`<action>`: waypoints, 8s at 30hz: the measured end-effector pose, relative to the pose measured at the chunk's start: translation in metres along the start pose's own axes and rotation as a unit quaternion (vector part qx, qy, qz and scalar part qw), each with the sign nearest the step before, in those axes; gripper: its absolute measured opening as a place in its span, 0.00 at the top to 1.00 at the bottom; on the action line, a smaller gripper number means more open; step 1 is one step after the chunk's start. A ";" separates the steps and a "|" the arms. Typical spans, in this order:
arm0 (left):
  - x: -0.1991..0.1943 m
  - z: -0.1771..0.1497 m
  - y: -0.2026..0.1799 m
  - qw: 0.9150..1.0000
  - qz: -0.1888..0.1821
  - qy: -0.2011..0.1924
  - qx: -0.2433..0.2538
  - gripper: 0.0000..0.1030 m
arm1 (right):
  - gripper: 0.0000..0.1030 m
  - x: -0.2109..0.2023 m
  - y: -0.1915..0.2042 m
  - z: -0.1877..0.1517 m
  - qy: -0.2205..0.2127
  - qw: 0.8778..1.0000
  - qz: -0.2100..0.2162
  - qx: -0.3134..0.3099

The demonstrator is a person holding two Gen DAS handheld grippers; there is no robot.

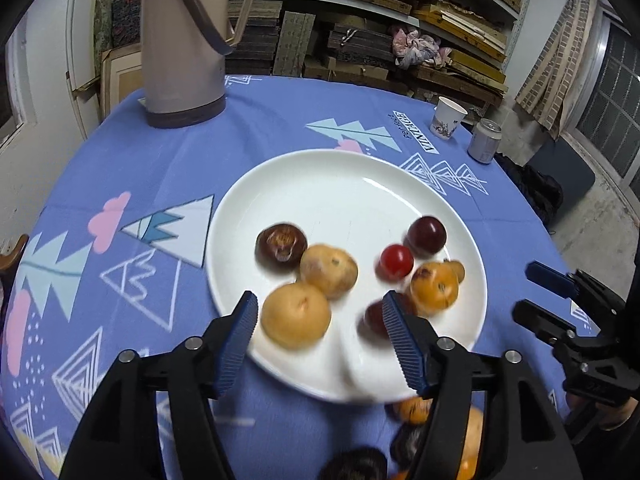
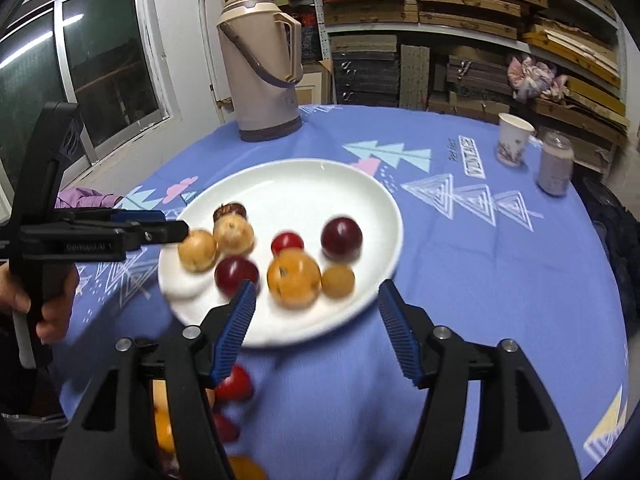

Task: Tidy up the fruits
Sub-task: 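Carry the pear and tomato over the plate and open both tools, then withdraw both open tools from the plate back to the fruit pile, then grasp an orange mandarin with the left tool while the right tool grasps a yellow tomato, then carry the mandarin and yellow tomato over the plate and open both tools, then withdraw both open tools from the plate back to the fruit pile, then grasp a dark brown mangosteen with the left tool while the right tool grasps a red tomato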

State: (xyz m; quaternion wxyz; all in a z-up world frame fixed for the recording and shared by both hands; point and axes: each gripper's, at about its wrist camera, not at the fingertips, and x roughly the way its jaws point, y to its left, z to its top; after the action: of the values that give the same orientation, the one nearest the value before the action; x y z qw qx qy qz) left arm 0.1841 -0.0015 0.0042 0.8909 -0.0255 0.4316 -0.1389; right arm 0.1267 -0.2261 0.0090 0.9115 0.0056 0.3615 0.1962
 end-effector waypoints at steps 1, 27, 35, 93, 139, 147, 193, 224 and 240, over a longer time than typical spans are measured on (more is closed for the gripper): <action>-0.003 -0.004 0.000 1.000 0.003 0.001 0.000 0.35 | 0.39 -0.003 0.000 -0.005 0.003 1.000 -0.001 0.001; -0.039 -0.091 0.009 1.000 0.001 0.030 -0.003 0.27 | 0.33 -0.054 0.043 -0.104 0.035 0.998 -0.007 -0.047; -0.036 -0.097 0.014 0.999 0.003 0.041 -0.006 0.27 | 0.52 -0.041 0.052 -0.115 0.065 0.995 -0.001 -0.079; -0.021 -0.126 -0.035 0.989 -0.102 0.108 -0.003 0.59 | 0.64 -0.025 0.042 -0.114 0.052 0.997 0.037 -0.043; -0.015 -0.014 0.000 1.000 0.002 0.005 0.016 0.61 | 0.64 -0.006 0.018 0.017 -0.028 1.000 0.008 -0.003; 0.029 0.023 0.002 1.000 0.003 0.020 0.007 0.61 | 0.64 0.055 0.016 0.056 0.005 1.000 0.005 0.016; -0.031 -0.044 0.029 0.998 0.051 -0.003 -0.026 0.13 | 0.04 -0.080 0.034 -0.095 -0.032 0.999 0.016 -0.039; -0.024 -0.099 0.011 0.998 0.024 0.060 0.003 0.13 | 0.69 -0.045 0.086 -0.138 0.055 0.990 0.062 -0.115; -0.006 -0.110 -0.022 0.994 0.040 0.055 0.084 0.57 | 0.69 -0.052 0.060 -0.130 0.039 0.996 0.045 -0.069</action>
State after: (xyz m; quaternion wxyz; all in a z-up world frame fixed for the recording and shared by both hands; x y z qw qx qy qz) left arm 0.0898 -0.0128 -0.0564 0.8698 0.0744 0.4671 -0.1405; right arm -0.0149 -0.2063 -0.0440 0.8849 -0.0487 0.3821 0.2617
